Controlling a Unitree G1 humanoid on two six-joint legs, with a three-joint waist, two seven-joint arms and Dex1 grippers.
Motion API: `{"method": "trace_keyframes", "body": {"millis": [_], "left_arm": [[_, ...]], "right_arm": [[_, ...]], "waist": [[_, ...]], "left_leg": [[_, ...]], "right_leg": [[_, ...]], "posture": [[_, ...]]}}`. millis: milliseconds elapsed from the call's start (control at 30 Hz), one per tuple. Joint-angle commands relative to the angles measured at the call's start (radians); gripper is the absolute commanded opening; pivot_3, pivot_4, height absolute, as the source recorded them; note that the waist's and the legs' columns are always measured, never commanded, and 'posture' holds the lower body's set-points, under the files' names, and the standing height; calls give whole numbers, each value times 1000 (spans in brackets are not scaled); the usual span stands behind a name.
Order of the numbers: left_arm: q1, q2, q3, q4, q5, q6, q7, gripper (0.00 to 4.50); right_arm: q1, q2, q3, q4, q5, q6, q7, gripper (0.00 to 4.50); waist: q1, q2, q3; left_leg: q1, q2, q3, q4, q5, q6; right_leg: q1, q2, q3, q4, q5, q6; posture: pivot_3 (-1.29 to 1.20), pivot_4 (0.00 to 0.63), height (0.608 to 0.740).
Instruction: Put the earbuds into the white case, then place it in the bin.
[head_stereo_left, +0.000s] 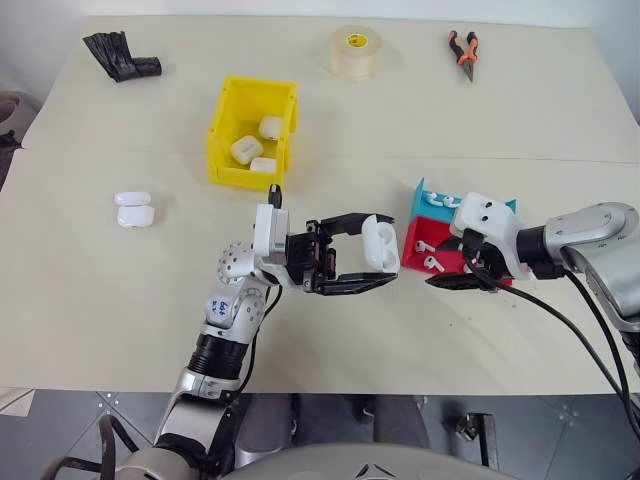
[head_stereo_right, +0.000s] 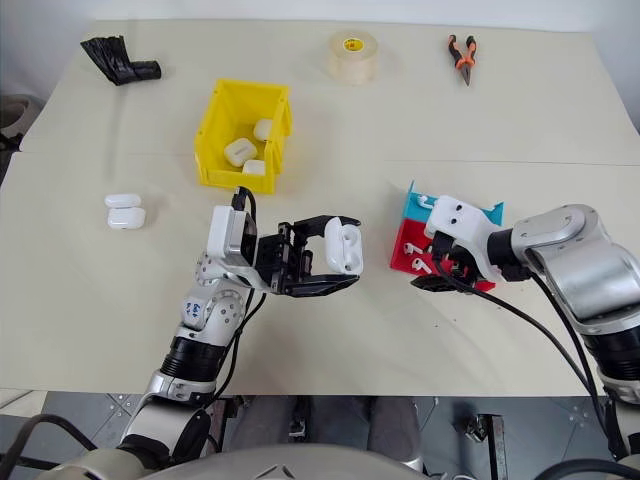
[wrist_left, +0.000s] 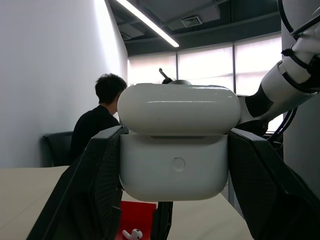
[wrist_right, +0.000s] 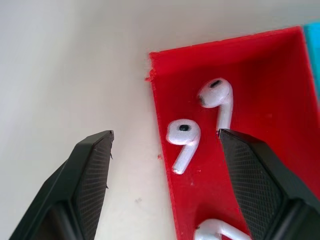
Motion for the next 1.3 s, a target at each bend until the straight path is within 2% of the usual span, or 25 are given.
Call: {"method": "trace_keyframes", "body": {"millis": [33,167,400,800,900,1000,1200,1300], "left_arm": [[-2,-8,0,-24,-9,-12,-1,2930],[-5,-8,0,-24,-10,-12,-1,2930],[-6,-7,1,-23,-10,-12,-2,2930],[-5,-8,1,-28,-9,-12,5,2930],[-7,-8,2,-27,-10,-11,5,2930],[-7,-6,4,-27,-11,-10,3,2930],[-6,7,8,-33,-27,9,-11,2930],[-12,17,11,-36,-40,34,-16,2930]], "right_arm": [[-8,10,10,-28,-10,25,-46,3498],[-3,30,26,-54,5,61,-80,3498],[2,24,40,-53,2,66,-108,1217],[-4,20,52,-41,-4,36,-106,1217],[2,20,57,-36,-6,18,-102,619],[3,21,56,-35,-10,6,-109,500],[49,-4,-62,-81,63,6,-83,500],[115,19,-205,-82,127,-74,-64,500]], "waist": [[0,0,0],[-1,0,0],[-1,0,0],[-1,0,0],[-1,0,0],[-1,0,0],[1,0,0],[2,0,0]], "left_leg": [[0,0,0,0,0,0],[0,0,0,0,0,0],[0,0,0,0,0,0],[0,0,0,0,0,0],[0,0,0,0,0,0],[0,0,0,0,0,0],[0,0,0,0,0,0],[0,0,0,0,0,0]], "right_leg": [[0,0,0,0,0,0],[0,0,0,0,0,0],[0,0,0,0,0,0],[0,0,0,0,0,0],[0,0,0,0,0,0],[0,0,0,0,0,0],[0,0,0,0,0,0],[0,0,0,0,0,0]], "posture": [[0,150,740],[0,150,740],[0,150,740],[0,150,740],[0,150,740],[0,150,740],[0,150,740],[0,150,740]]}}
